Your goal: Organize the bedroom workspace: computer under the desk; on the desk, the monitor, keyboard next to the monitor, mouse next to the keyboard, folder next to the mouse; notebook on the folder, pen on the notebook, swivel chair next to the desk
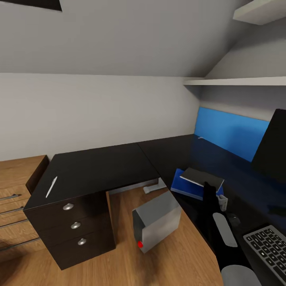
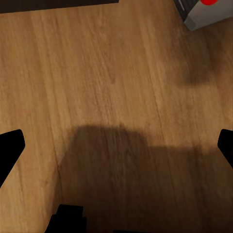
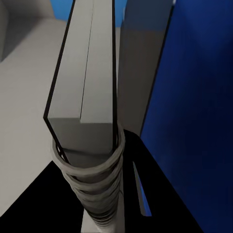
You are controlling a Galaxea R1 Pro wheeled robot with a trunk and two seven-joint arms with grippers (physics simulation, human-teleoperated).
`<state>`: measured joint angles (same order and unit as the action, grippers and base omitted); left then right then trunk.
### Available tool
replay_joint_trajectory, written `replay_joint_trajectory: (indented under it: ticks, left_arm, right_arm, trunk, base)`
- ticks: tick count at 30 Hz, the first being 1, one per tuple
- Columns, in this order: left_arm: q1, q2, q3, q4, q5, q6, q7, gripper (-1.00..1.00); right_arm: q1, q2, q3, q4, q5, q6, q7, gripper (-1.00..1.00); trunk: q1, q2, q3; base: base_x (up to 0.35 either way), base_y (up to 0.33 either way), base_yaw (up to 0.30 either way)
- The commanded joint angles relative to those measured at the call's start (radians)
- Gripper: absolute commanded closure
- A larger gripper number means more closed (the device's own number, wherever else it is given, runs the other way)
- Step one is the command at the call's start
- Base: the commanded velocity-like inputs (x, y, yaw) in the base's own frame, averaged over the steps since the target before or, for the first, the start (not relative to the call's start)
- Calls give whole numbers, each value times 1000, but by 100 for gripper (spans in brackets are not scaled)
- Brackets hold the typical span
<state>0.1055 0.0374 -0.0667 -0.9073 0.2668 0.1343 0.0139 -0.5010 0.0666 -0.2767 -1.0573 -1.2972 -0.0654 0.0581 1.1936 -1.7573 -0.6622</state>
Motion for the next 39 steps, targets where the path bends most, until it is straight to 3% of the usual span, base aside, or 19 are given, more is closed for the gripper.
replay_joint_trajectory:
  ticks: [1, 27, 39]
  left_arm:
    - [0, 1, -2, -2, 9, 5, 1, -100]
    - [0, 2, -2, -2, 9, 5, 2, -100]
    - [0, 2, 1, -2, 10, -50, 3, -100]
  right_arm:
    - [-1, 1, -1, 1, -12, -1, 8, 100]
    - [-1, -2, -1, 1, -11, 4, 8, 100]
    - [-1, -2, -1, 2, -12, 4, 6, 100]
  trunk:
    - [0, 0, -1]
    - [0, 0, -1]
    - [0, 0, -1]
  base:
    - [0, 0, 0]
    - [0, 0, 0]
    - [77, 0, 0]
